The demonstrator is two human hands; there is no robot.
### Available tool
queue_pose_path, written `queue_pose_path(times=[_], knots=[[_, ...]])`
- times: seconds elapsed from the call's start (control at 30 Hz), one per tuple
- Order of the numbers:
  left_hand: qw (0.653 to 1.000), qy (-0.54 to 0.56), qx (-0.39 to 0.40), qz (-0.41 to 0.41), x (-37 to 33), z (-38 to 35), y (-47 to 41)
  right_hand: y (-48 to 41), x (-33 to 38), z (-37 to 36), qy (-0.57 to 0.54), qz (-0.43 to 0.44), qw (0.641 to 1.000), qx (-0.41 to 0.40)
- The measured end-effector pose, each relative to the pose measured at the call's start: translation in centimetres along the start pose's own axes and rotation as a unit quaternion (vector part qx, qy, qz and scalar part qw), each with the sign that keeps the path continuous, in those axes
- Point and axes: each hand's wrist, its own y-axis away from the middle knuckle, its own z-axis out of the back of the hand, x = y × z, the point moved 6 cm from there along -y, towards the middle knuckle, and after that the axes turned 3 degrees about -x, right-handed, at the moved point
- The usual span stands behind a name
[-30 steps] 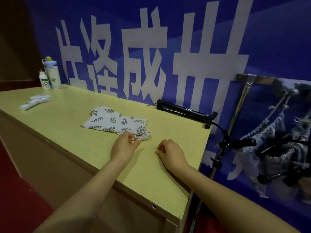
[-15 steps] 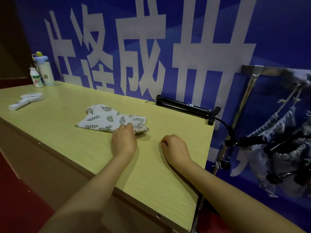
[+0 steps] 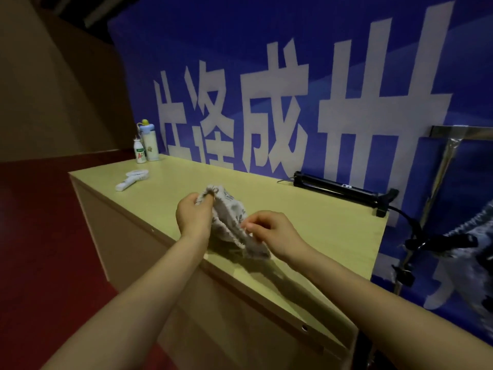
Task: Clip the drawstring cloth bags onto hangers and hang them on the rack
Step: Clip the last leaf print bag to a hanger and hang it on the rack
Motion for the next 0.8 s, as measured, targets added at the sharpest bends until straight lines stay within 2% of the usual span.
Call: queue_pose_path(times=[0.1,0.23,0.3,0.33,0.37,0.43,0.47,0.5,0.57,0.63,0.73,0.8], knots=[[0.994,-0.071,-0.038,-0.071,-3.6,3.6,0.3,0.7,5.5,-3.5,0.033,0.108,0.992,0.049],[0.975,-0.123,-0.128,-0.133,-6.6,9.6,0.6,0.9,8.8,-6.7,0.026,0.117,0.992,0.035],[0.955,-0.199,-0.154,-0.154,-7.7,12.7,1.6,1.7,9.8,-9.0,0.021,0.108,0.992,0.062],[0.943,-0.261,-0.14,-0.153,-7.8,13.7,1.8,2.2,10.1,-10.2,0.019,0.1,0.992,0.074],[0.921,-0.349,-0.098,-0.14,-7.6,14.3,1.6,2.6,10.1,-11.1,0.007,0.084,0.993,0.077],[0.847,-0.525,0.054,-0.056,-5.7,14.6,1.4,2.8,9.5,-11.8,-0.026,0.047,0.997,0.049],[0.81,-0.57,0.137,0.005,-4.4,14.8,1.6,2.8,9.1,-11.7,-0.049,0.025,0.998,0.028],[0.789,-0.573,0.213,0.065,-3.1,14.9,2.1,2.8,8.6,-11.3,-0.085,0.001,0.996,0.013],[0.795,-0.483,0.326,0.17,-1.2,14.5,3.1,3.2,8.2,-10.2,-0.179,-0.04,0.983,0.015],[0.823,-0.366,0.382,0.207,-0.1,13.3,3.7,4.0,8.7,-9.1,-0.264,-0.044,0.962,0.051],[0.865,-0.289,0.373,0.173,0.1,11.2,3.6,5.2,9.7,-7.9,-0.347,-0.021,0.933,0.099],[0.888,-0.291,0.329,0.133,0.2,9.7,3.0,5.4,9.9,-7.1,-0.315,0.019,0.945,0.091]])
